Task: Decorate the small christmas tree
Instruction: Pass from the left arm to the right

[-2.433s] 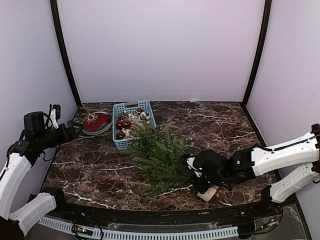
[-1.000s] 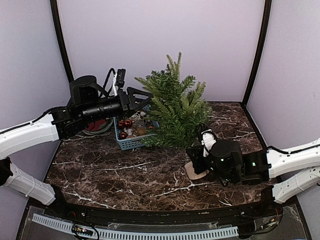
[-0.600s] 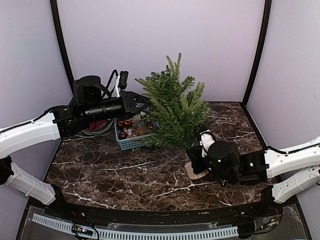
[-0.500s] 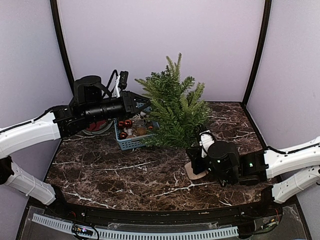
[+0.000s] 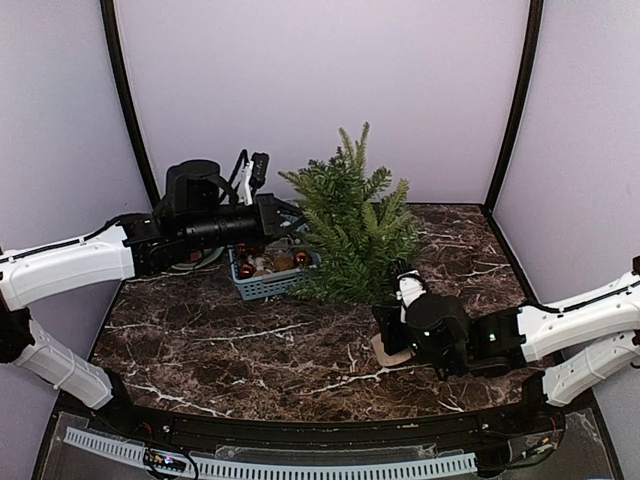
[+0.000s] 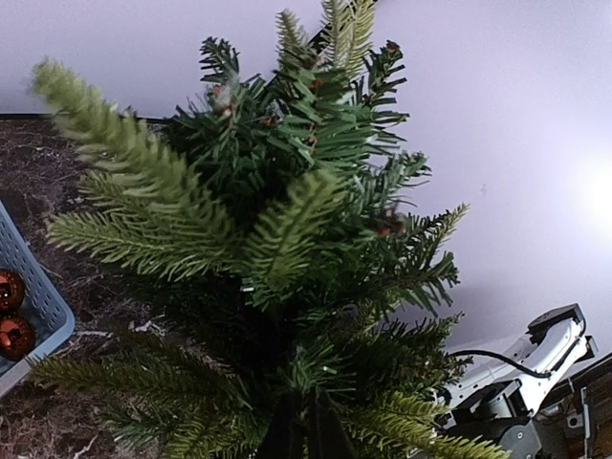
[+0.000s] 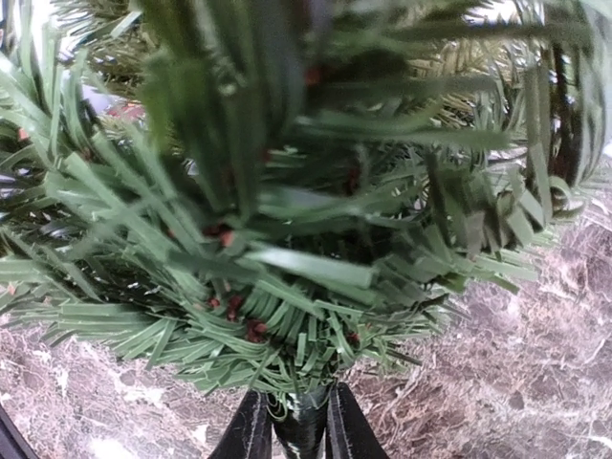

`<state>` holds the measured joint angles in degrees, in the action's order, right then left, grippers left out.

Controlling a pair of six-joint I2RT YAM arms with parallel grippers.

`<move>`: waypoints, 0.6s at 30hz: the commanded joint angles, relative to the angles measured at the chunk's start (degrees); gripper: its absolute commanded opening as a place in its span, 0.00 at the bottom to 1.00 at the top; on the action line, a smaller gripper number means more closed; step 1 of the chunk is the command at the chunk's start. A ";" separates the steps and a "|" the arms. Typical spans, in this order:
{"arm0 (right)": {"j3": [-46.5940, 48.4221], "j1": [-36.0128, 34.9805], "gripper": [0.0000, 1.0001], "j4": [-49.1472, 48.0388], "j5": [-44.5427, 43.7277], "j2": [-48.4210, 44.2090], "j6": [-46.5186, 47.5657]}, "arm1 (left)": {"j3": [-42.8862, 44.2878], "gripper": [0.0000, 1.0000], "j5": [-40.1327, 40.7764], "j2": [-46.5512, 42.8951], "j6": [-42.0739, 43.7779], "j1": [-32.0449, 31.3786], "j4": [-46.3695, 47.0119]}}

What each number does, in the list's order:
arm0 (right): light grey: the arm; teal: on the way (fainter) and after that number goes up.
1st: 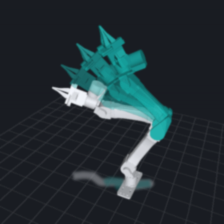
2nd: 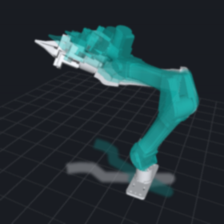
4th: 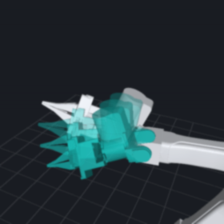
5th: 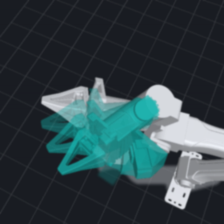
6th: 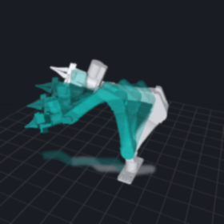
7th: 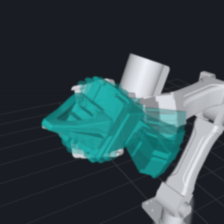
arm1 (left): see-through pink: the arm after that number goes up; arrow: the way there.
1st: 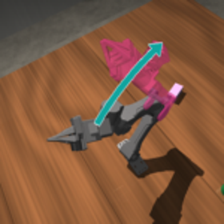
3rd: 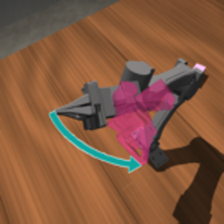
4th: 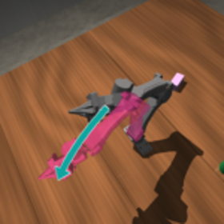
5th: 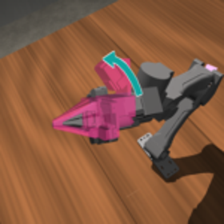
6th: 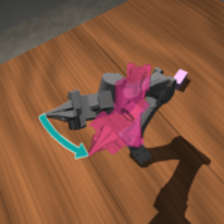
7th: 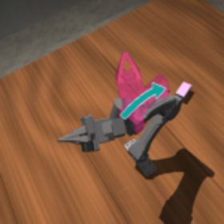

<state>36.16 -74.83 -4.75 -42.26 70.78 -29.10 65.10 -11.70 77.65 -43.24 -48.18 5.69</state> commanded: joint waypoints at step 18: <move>10.59 1.68 0.87 19.49 0.39 -15.06 -10.71 | -10.97 0.00 -6.87 -4.36 16.14 -0.42 17.04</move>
<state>38.26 -75.22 5.50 -43.03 55.94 -38.28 54.37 -15.20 77.52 -30.41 -48.40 15.99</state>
